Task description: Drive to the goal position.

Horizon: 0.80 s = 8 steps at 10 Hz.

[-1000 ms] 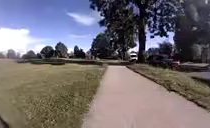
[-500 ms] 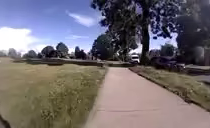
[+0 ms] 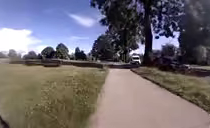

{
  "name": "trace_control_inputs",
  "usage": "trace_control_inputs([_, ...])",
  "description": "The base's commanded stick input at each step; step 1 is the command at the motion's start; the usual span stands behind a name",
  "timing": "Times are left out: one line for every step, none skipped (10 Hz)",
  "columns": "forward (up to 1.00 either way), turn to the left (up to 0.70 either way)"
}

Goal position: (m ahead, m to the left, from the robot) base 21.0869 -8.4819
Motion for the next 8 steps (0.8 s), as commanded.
trace_control_inputs([1.00, -0.39])
trace_control_inputs([1.00, -0.39])
trace_control_inputs([1.00, -0.37])
trace_control_inputs([1.00, 0.00])
trace_control_inputs([1.00, 0.00])
trace_control_inputs([1.00, 0.00])
trace_control_inputs([1.00, 0.00])
trace_control_inputs([1.00, 0.00])
